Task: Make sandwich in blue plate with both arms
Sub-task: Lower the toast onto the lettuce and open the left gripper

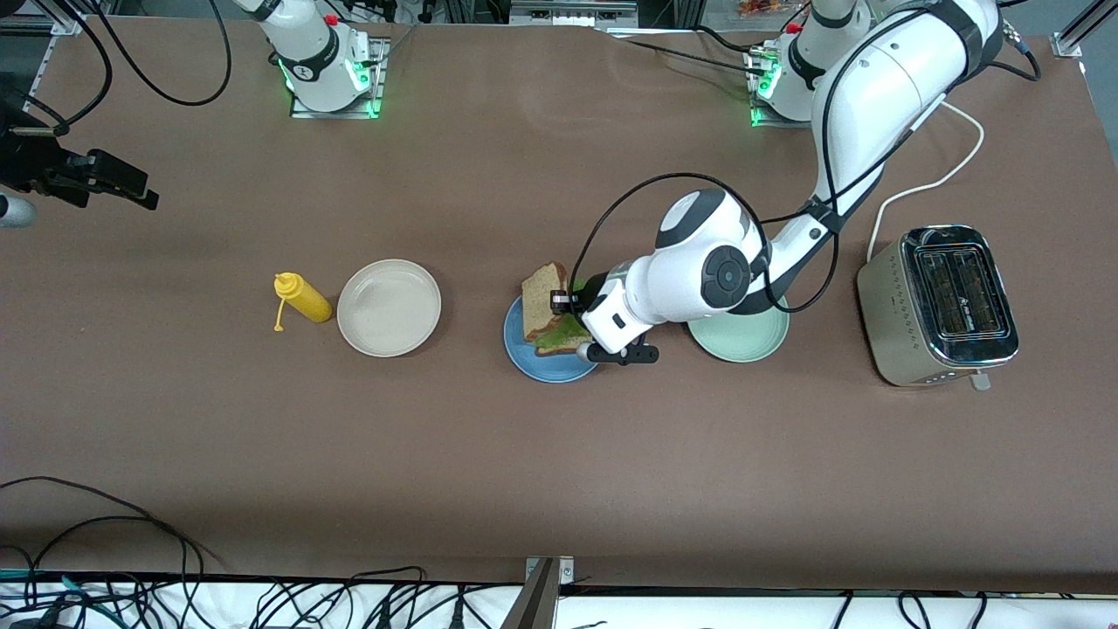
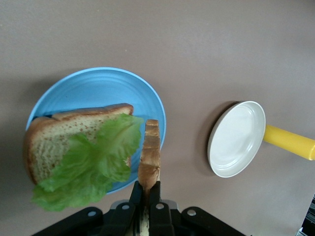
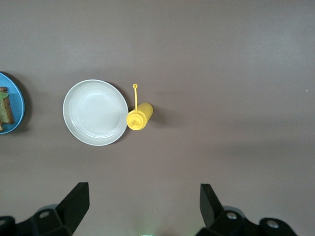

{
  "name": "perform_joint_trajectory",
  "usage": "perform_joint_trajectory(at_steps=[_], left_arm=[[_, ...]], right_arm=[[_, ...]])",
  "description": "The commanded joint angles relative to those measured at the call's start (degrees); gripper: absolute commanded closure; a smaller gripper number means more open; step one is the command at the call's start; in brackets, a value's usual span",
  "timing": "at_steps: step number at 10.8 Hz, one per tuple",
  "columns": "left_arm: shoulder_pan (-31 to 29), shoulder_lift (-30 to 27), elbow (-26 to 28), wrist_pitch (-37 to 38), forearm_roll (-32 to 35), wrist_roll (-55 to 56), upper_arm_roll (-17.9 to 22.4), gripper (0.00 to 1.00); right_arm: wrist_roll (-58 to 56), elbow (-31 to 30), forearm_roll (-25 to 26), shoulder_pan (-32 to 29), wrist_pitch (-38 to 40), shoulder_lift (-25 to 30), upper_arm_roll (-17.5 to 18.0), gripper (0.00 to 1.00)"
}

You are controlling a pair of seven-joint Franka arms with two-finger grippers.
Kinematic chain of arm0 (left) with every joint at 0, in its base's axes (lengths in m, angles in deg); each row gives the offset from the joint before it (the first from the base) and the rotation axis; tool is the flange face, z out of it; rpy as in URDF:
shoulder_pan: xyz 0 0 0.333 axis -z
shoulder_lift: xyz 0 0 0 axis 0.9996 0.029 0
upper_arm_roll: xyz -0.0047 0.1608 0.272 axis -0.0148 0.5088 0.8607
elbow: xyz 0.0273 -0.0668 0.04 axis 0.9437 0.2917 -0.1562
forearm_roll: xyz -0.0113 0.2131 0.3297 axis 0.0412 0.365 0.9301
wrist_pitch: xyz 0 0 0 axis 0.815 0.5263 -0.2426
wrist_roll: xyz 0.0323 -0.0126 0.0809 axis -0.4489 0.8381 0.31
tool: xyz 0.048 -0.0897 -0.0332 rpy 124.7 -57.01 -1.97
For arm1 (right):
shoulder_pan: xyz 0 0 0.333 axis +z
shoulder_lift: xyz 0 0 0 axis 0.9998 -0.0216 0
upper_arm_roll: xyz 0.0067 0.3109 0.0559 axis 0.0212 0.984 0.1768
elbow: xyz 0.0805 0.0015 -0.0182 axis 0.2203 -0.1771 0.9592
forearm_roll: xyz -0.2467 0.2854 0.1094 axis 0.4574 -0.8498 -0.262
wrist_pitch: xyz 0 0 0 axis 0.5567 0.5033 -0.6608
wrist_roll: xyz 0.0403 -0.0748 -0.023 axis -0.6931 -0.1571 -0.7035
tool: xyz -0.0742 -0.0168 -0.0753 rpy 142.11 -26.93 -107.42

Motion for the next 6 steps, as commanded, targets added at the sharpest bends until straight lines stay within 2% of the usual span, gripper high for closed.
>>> perform_joint_trajectory(at_steps=[1,5,6], left_arm=[[-0.2,1.86,-1.64,0.19,-1.53,-3.96,0.7,1.0],[-0.2,2.74,-1.37,-3.59,-0.92,-4.05,2.1,1.0],[-0.29,2.65,-1.37,-3.59,-0.74,-4.13,2.45,0.89]], right_arm=[[0.78,-1.01,3.67,-1.13,0.36,1.31,3.46,0.0],[0.86,0.31,3.5,-1.13,1.15,0.96,3.56,0.0],[0.52,0.4,3.93,-1.13,1.07,0.96,3.65,0.0]])
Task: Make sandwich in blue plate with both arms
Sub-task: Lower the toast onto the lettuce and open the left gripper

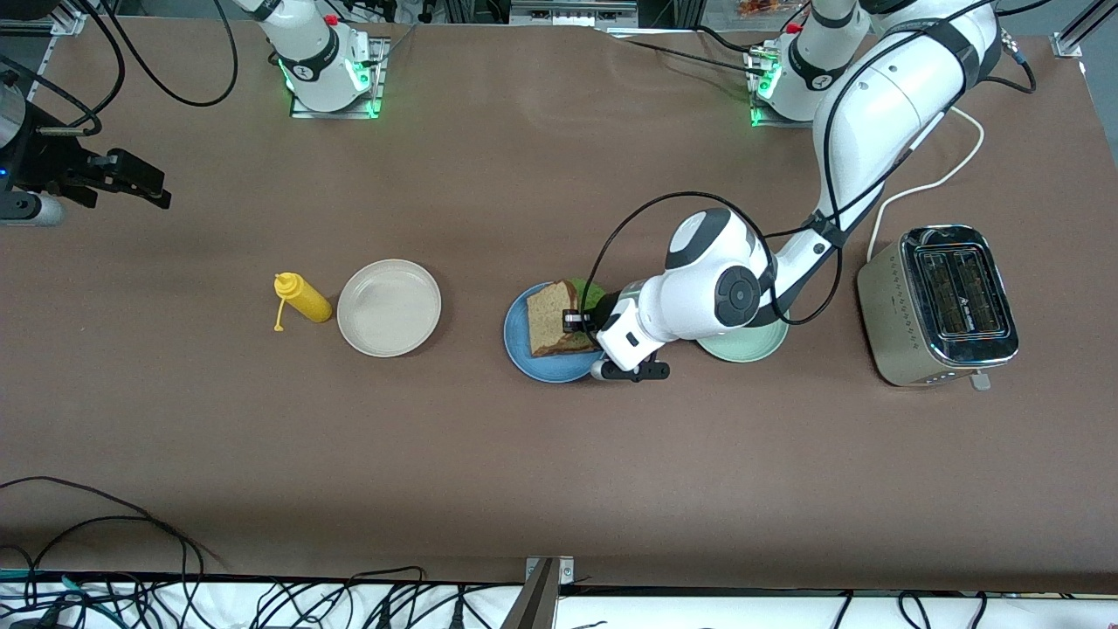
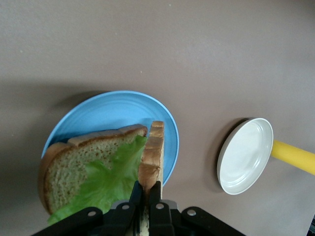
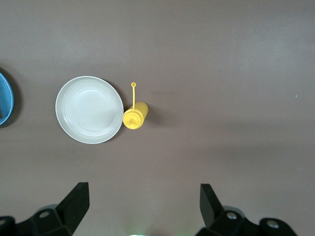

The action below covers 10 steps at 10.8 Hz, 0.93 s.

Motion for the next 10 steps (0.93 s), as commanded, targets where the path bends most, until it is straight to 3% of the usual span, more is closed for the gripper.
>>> perform_joint_trajectory(at_steps=[1,3,6,10], left_arm=[[-0.14,0.44,-1.06,-0.32,-0.57,-1.85,0.63,0.84],[-0.14,0.0,-0.26,0.29,-0.56,-1.59,0.63,0.78],[-0.76,-1.49,0.35,10.38,-0.56,-1.94,0.11,0.79],[-0.67,-1.49,-0.7,10.49,0.83,-1.59,0.63,0.81]], right_arm=[[-0.1,0.59,1.14,-0.95,0.97,0.52,0.55,0.0],[0.51,0.68,0.96,-0.95,0.97,0.7,0.02,0.0],[-0.1,0.68,2.19,-0.95,0.09,0.08,-0.95,0.0],[0.42,0.77,2.28,-0.43,-0.34,-0.53,-1.74,0.0]])
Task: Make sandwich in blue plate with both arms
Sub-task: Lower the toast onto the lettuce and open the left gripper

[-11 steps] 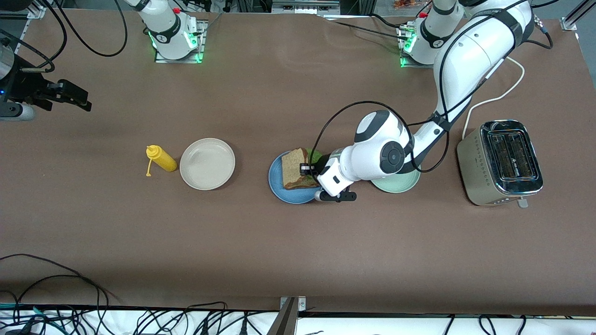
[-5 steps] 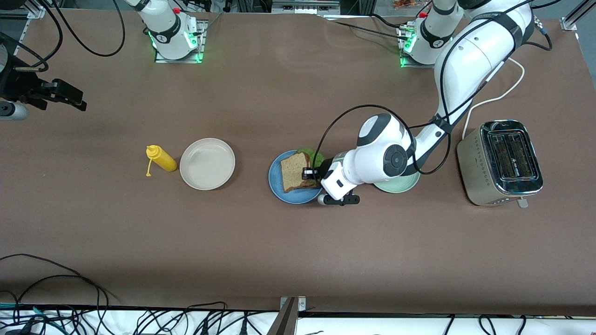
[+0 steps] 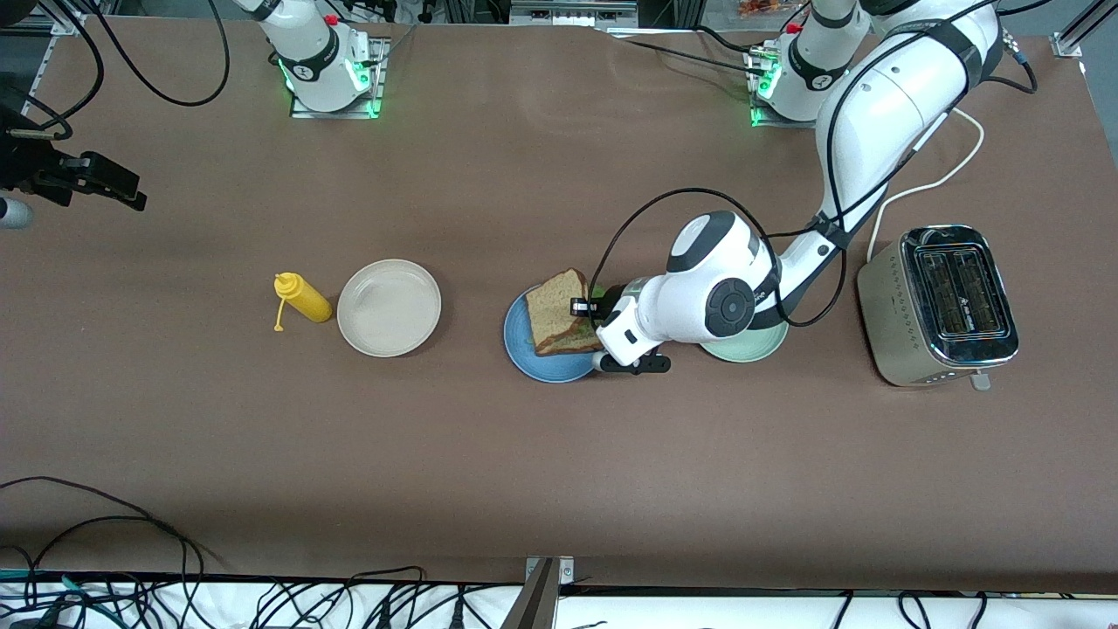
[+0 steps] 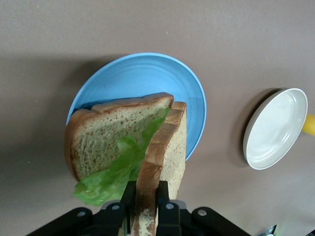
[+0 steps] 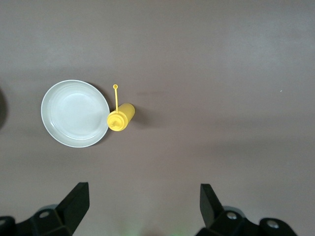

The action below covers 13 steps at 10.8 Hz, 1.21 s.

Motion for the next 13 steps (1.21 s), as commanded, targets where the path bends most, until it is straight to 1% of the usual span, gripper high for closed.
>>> perform_joint_trajectory(at_steps=[1,2,3,4,5,6,7,8,9,10,11,12,13], left_arm=[[0.28,-1.09,-0.35,1.37,5.1,-0.34,0.23,0.82],[0.81,-0.91,-0.35,1.28,8.45,0.28,0.23,0.88],[0.82,-0.91,-0.35,1.28,9.18,0.98,0.23,0.88],[0.82,-0.91,-0.44,1.28,9.1,0.98,0.23,0.86],[0.91,-1.0,-0.44,1.28,9.1,1.07,0.23,0.81],[0.91,-1.09,-0.44,1.28,9.19,1.42,0.23,0.68],[0.91,-1.26,-0.53,1.28,9.36,1.6,0.23,0.41],[0.82,-1.35,-0.53,1.28,9.54,1.6,0.23,0.22],[0.91,-1.61,-0.53,1.28,10.41,1.95,0.23,0.2],[0.82,-2.22,-0.53,1.36,11.12,2.73,0.23,0.13],[0.56,-3.79,-0.53,1.45,11.65,2.83,0.32,0.11],[0.12,-5.29,-0.44,1.63,11.74,2.83,0.4,0.05],[-0.15,-7.48,-0.26,2.24,11.65,2.83,1.36,0.0]], right_arm=[[0.11,1.28,0.98,0.08,-0.36,-0.32,-0.15,0.0],[0.11,2.25,1.07,-0.01,-0.36,-0.41,-0.24,0.0],[0.11,2.43,0.98,-0.1,-0.36,-0.41,-0.41,0.0],[0.11,2.43,0.8,-0.19,-0.62,-0.41,-0.42,0.0],[0.11,2.43,0.89,-0.19,-0.62,-0.41,-0.42,0.0],[0.11,2.43,0.89,-0.19,-0.62,-0.41,-0.42,0.0],[0.02,2.43,0.89,-0.19,-0.62,-0.41,-0.42,0.0],[0.02,2.43,0.89,-0.19,-0.62,-0.41,-0.42,0.0],[0.02,2.43,0.98,-0.19,-0.62,-0.41,-0.42,0.0],[0.11,2.43,0.98,-0.19,-0.62,-0.41,-0.42,0.0],[0.11,2.43,0.98,-0.19,-0.62,-0.41,-0.42,0.0],[0.02,2.43,0.98,-0.19,-0.8,-0.41,-0.42,0.0],[0.02,2.43,0.98,-0.19,-1.06,-0.41,-0.42,0.0]])
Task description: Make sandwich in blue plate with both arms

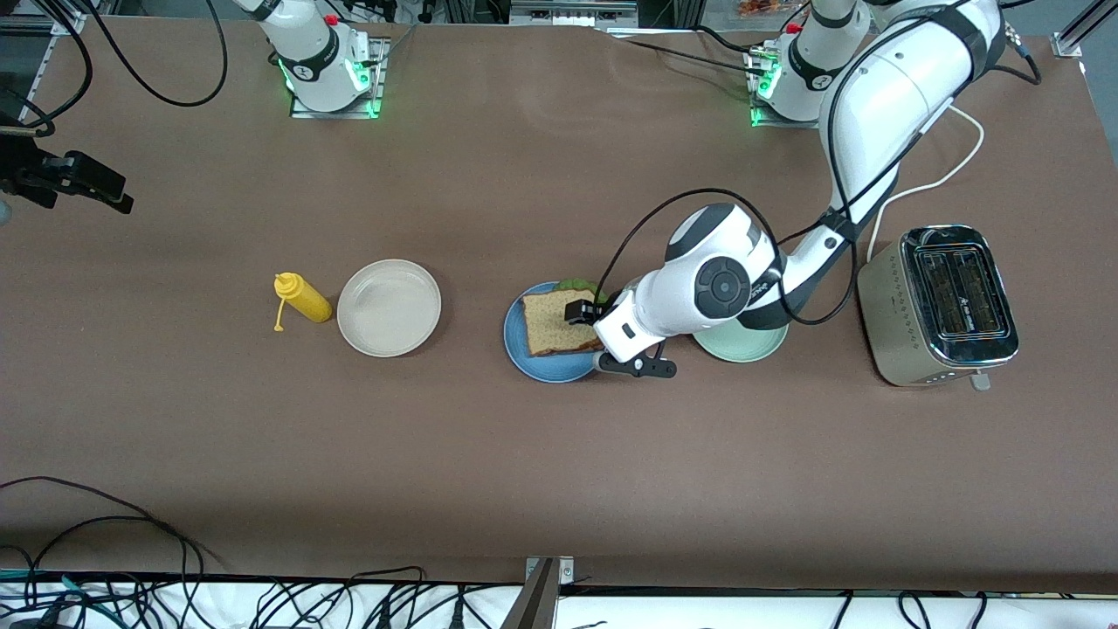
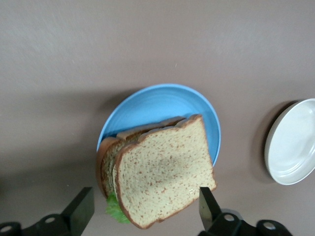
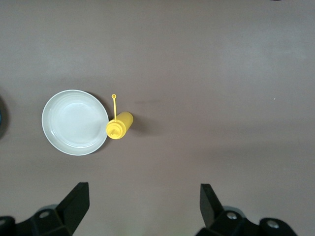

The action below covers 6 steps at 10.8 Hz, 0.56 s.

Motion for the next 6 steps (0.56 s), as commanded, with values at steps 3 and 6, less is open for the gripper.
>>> perform_joint_trajectory(at_steps=[3,6], left_arm=[[-1.03,-10.65,0.93,5.74,0.79,0.73,3.77,0.0],[-1.47,-16.35,0.84,13.72,0.78,-1.28,3.95,0.0]], right_arm=[[0.11,0.96,0.79,-0.2,-0.36,-0.25,0.1,0.0],[0.11,0.96,0.79,-0.2,-0.36,-0.25,0.1,0.0]])
